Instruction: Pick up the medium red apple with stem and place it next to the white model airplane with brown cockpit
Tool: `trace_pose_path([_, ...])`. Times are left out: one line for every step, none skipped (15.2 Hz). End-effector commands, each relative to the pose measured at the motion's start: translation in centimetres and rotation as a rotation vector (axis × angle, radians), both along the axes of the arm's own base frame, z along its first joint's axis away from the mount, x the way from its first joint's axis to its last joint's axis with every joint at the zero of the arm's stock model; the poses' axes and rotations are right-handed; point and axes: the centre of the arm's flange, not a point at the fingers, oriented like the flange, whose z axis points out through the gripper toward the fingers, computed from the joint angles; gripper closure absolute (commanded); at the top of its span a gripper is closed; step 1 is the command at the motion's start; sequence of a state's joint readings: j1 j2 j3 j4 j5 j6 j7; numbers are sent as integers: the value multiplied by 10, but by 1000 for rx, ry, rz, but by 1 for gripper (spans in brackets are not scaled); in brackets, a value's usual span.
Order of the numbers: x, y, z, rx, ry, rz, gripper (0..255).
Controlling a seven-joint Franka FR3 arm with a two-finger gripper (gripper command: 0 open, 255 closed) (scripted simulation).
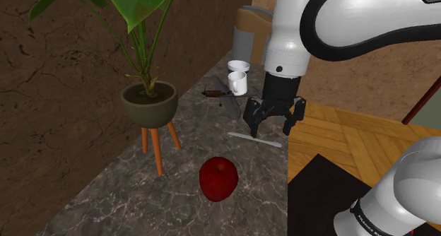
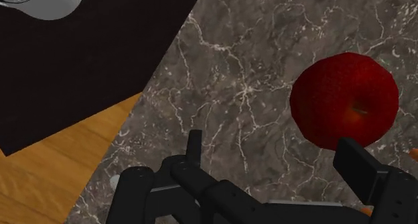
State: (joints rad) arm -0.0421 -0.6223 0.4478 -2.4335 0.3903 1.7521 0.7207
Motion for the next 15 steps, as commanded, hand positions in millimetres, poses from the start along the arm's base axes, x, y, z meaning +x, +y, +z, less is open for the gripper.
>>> trace_pose_path([8,20,-14,16,7,-71,0])
trace_pose_path([13,29,-19,24,10,-104,0])
trace_pose_path([18,39,-23,31,13,-137,0])
trace_pose_path([24,48,-28,39,16,-169,0])
trace_pose_path([30,57,-32,46,19,-202,0])
trace_pose_path([36,66,-37,54,22,-235,0])
trace_pose_path([42,75,-41,61,25,-267,0])
trace_pose_path([49,84,-46,69,28,-300,0])
trace_pose_path([54,90,-49,74,30,-324,0])
trace_pose_path([53,91,-54,74,30,-324,0])
trace_pose_path([53,92,-59,74,30,-324,0])
trace_pose_path([52,93,-64,74,30,-324,0])
trace_pose_path([51,94,-70,74,30,-324,0])
trace_pose_path([51,95,-75,74,30,-324,0])
trace_pose_path([50,96,-80,74,30,-324,0])
